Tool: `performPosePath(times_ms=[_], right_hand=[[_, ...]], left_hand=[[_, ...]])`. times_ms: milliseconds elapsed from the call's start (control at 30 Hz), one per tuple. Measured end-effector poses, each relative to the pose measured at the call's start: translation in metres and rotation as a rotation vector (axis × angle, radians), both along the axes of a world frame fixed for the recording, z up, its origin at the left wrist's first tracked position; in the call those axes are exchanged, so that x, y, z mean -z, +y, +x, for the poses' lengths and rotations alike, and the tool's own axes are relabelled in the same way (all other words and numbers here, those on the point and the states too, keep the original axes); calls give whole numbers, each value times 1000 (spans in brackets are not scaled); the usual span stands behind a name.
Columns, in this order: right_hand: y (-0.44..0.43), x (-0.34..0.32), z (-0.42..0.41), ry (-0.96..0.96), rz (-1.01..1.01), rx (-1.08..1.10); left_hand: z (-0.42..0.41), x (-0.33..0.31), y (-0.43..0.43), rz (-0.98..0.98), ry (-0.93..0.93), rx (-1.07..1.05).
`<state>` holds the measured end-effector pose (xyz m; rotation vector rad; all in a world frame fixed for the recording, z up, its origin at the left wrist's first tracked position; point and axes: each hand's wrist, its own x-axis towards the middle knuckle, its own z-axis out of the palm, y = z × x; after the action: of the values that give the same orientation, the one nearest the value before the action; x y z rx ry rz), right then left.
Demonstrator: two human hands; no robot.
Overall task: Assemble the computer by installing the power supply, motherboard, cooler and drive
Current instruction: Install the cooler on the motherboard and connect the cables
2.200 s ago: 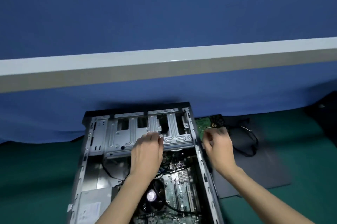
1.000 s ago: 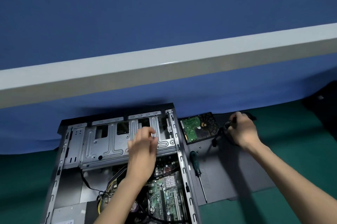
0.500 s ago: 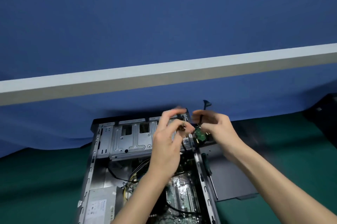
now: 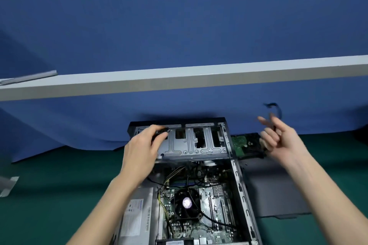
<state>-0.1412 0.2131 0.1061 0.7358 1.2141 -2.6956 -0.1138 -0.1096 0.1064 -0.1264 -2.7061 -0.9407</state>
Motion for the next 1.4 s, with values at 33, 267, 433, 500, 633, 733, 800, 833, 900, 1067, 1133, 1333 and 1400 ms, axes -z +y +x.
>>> performPosePath(times_ms=[33,267,433,500,633,733,800,833,900,1067,1133,1333,1400], right_hand=[[0,5,2,-24,51,-40],[-43,47,33,-107,200,-249],[-68,69,50,-195,275,-370],[-77,76,55,-235,313,-452],[-100,88,58,-268,334,-638],[-120,97,55,-219,483,-790],[-132,105,51,-187,579,-868],[-137,108,48,-178,617,-897],[-145,116,45,-175,678,-953],[-147,129,46,-186,747,-1001],[-144,132,47,-174,750,-988],[-143,140,49,-138,781,-925],[-146,140,47,-114,812,-912]], left_hand=[[2,5,-4,-53,-29,23],[23,55,3,-192,-221,206],[21,92,18,-452,-380,186],[18,105,24,-483,-427,162],[14,122,33,-385,-497,127],[15,131,27,-246,-566,139],[15,133,21,-174,-613,183],[14,133,20,-148,-632,197],[8,134,18,-106,-665,202],[-5,137,19,-101,-682,153],[-4,139,22,-229,-614,129],[8,152,29,-321,-504,149],[8,153,28,-256,-559,158]])
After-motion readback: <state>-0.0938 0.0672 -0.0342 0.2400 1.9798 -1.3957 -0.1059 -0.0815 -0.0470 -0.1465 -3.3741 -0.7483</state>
